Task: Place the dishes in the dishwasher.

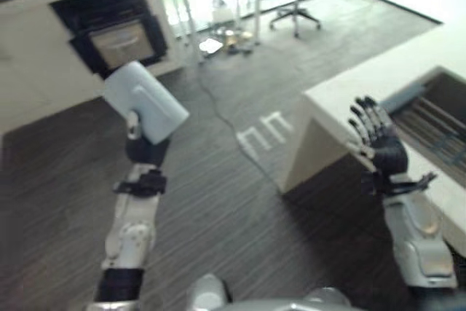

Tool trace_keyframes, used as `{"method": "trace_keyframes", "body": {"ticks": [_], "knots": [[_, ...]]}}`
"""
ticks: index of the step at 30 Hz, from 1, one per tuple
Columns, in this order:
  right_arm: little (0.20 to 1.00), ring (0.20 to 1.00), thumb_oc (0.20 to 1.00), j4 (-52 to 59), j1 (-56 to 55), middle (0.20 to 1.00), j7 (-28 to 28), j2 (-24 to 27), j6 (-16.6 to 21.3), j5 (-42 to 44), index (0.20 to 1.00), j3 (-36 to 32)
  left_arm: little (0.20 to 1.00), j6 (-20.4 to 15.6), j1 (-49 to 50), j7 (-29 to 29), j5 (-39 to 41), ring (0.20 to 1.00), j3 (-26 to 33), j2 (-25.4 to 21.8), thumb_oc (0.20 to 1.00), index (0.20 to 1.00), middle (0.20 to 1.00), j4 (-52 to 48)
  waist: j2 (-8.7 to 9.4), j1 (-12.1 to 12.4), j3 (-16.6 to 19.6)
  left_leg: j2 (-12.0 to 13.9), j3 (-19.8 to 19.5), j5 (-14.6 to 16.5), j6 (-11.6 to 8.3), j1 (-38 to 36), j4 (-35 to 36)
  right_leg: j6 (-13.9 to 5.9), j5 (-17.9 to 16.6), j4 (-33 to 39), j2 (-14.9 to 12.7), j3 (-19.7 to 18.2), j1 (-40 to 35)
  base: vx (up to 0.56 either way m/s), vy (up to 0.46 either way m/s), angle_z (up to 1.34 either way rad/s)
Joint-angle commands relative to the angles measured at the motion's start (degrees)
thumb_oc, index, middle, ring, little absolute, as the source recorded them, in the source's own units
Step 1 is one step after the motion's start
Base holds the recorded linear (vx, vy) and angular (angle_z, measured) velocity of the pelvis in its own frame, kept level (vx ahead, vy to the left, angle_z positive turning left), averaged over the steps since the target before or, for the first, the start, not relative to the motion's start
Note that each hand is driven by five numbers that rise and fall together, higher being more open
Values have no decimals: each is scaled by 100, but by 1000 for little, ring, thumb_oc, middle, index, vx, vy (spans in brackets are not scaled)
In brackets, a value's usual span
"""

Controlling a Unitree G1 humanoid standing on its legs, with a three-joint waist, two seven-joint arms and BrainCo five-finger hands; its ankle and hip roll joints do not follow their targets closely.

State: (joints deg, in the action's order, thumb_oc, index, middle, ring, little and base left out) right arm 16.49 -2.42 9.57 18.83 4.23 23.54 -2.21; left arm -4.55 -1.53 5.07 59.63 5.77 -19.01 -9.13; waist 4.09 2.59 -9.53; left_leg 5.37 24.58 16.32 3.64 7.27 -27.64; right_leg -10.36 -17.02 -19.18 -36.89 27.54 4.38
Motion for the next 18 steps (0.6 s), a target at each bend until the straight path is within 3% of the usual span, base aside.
{"method": "trace_keyframes", "body": {"ticks": [1, 3, 4, 7, 10, 13, 18], "knots": [[1000, 1000, 1000, 256, 41, 1000, -238, 385, 319, -41, 1000, -316, 200, -85, -105, 90, -256, 200, -19, -90, 200, 200, 200, -714, -237, -423, 262, 302, -973, -393, -911, -420, 1045, -280, 1219, 199, 1153, -711, 202, 81, 244, 98], [1000, 1000, 1000, 259, -114, 1000, -136, 519, 342, 114, 1000, -482, 200, -116, -207, 136, -310, 200, -168, -127, 200, 200, 200, -570, -248, -660, 303, 146, -1450, -433, -759, -273, 1045, -138, 1847, 199, 1979, -1721, 236, 144, 264, 196], [1000, 1000, 1000, 258, -108, 1000, 30, 597, 297, 233, 1000, -574, 200, -152, -230, 8, -371, 200, -215, -110, 200, 200, 200, -597, -201, -663, 334, 91, -1528, -474, -737, -203, 1045, -100, 1959, 199, 2097, -1781, 274, 116, 227, 192], [1000, 1000, 1000, 245, -137, 1000, 146, 655, 320, 373, 1000, -627, 200, -187, -171, -93, -459, 200, -213, -108, 200, 200, 200, -677, -148, -619, 321, 29, -1578, -436, -679, -225, 1045, -106, 2083, 199, 2261, -1917, 266, 65, 30, 97], [1000, 1000, 1000, 258, -49, 1000, 191, 628, 364, 361, 1000, -526, 200, -128, -22, -96, -608, 200, -174, -62, 200, 200, 200, -823, -82, -427, 273, -39, -1650, -420, -628, -265, 1045, -87, 2020, 199, 2195, -1779, 125, 37, -112, 48], [1000, 1000, 1000, 213, 158, 1000, 149, 565, 362, 248, 1000, -355, 200, -107, 18, -163, -543, 200, -81, -64, 200, 200, 200, -832, -108, -275, 276, -6, -1669, -434, -636, -302, 1045, -73, 2165, 199, 2177, -1614, 13, 58, -127, 40], [1000, 1000, 1000, 150, 222, 1000, 95, 584, 284, 243, 1000, -242, 200, -47, 151, -159, -519, 200, 9, -51, 200, 200, 200, -923, -145, -194, 328, 68, -1653, -463, -660, -341, 1045, -27, 2370, 199, 2252, -1478, -107, 55, -127, 12]]}}
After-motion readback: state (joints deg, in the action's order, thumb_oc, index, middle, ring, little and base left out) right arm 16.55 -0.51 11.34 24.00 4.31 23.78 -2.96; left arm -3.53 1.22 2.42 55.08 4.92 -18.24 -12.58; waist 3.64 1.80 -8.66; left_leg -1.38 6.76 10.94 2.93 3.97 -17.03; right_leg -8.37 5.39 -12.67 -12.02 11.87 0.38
